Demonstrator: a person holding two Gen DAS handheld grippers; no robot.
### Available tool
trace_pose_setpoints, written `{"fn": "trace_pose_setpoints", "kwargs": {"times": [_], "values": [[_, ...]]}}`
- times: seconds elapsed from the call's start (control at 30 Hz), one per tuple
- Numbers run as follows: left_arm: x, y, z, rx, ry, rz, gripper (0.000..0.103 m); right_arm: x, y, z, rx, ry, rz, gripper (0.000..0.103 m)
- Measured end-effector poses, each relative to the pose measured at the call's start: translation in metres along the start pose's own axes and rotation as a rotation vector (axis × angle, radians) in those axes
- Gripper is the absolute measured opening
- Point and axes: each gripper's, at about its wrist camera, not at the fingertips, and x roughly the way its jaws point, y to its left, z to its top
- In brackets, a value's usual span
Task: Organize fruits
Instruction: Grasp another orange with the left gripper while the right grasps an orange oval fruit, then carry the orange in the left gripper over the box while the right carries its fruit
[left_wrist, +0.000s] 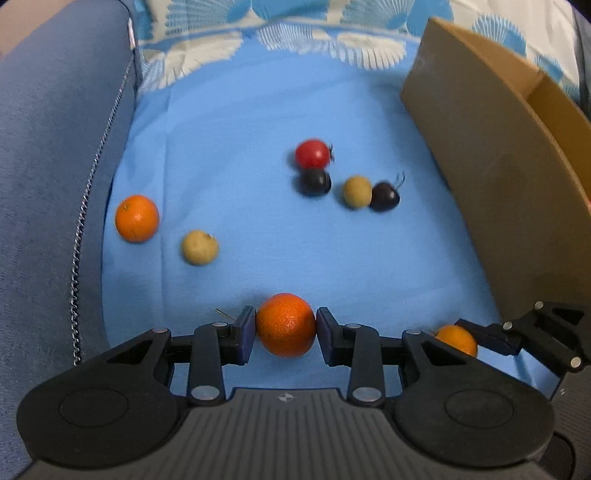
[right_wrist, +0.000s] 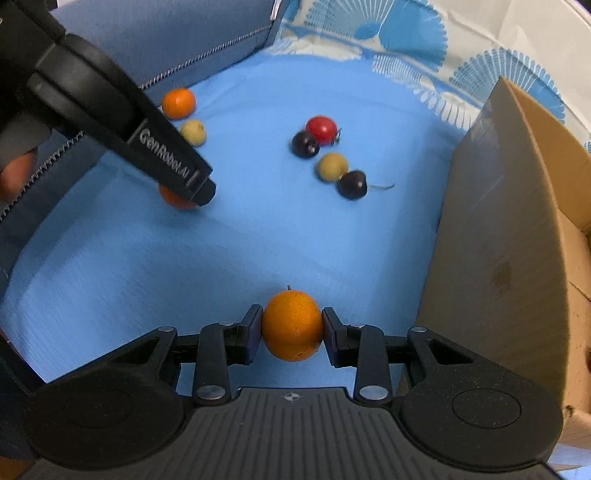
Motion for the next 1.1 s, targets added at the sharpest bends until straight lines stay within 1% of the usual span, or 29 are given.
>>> {"fn": "trace_pose_setpoints", "kwargs": {"times": [0.1, 0.33, 0.6, 0.73, 0.77, 0.87, 1.1], "values": [[0.004, -0.001, 0.0, 0.003, 0.01, -0.008, 0.039, 0.002, 0.002, 0.0, -0.006, 0.003, -0.011, 0.036], [0.01, -0.01, 0.0, 0.037, 0.022, 0.014, 0.039, 0.004, 0.002, 0.0, -0.002, 0.009, -0.013, 0.039], [0.012, -0.007, 0.001, 0.029, 0.024, 0.018, 0.039, 0.005, 0.001, 0.001, -0.005, 0.003, -0.017, 0.039], [0.009, -0.008, 0.001, 0.025, 0.013, 0.012, 0.039, 0.004, 0.002, 0.001, -0.01, -0.001, -0.017, 0.038], [0.009, -0.007, 0.001, 0.024, 0.01, 0.012, 0.039, 0.003, 0.002, 0.001, -0.011, -0.003, -0.019, 0.036], [0.006, -0.006, 0.002, 0.013, -0.002, 0.009, 0.039, 0.001, 0.002, 0.0, -0.006, -0.01, -0.02, 0.036], [-0.005, -0.004, 0.004, -0.005, -0.055, -0.003, 0.039, -0.01, -0.004, 0.001, 0.024, -0.062, -0.025, 0.036]]}}
